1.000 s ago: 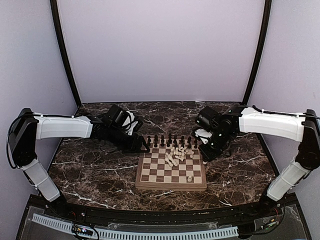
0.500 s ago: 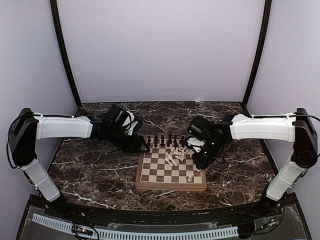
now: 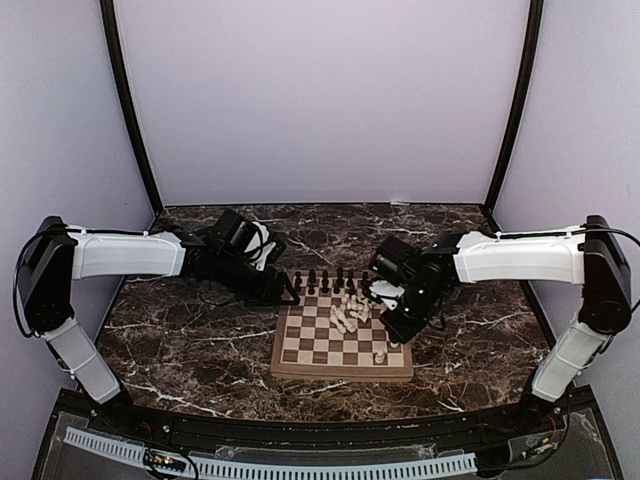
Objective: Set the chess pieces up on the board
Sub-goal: Place the pawn at h2.
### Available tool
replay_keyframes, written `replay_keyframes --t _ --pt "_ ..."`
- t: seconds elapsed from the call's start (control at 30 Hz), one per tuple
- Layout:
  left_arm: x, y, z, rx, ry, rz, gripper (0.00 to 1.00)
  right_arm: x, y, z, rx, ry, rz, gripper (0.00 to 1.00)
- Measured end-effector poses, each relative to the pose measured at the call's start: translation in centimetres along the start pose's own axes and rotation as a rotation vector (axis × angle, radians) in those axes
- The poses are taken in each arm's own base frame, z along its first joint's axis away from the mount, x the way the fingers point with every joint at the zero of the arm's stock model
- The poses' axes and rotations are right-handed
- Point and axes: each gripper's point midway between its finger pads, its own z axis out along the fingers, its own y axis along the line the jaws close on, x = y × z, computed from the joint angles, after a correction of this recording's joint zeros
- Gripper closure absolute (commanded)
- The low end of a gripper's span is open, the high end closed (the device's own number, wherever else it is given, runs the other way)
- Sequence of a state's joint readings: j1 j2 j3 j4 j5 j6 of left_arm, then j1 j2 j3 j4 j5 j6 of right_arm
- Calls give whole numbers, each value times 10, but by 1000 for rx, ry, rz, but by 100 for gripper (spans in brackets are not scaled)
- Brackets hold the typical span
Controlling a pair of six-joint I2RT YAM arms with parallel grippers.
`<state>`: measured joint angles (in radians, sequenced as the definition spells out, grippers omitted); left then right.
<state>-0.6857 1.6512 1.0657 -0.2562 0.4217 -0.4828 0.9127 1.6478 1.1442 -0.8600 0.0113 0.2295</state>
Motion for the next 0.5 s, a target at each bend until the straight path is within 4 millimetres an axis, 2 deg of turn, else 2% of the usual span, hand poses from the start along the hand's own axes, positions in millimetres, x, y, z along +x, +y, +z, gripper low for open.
replay_keyframes --t 0.23,0.4,0.5 --pt "0 0 0 0 0 0 37 3 1 8 5 28 -14 88" --pt "1 1 1 -1 3 -1 37 3 1 10 6 31 -17 74" --pt "1 1 2 -2 5 -2 37 4 1 12 7 38 -18 69"
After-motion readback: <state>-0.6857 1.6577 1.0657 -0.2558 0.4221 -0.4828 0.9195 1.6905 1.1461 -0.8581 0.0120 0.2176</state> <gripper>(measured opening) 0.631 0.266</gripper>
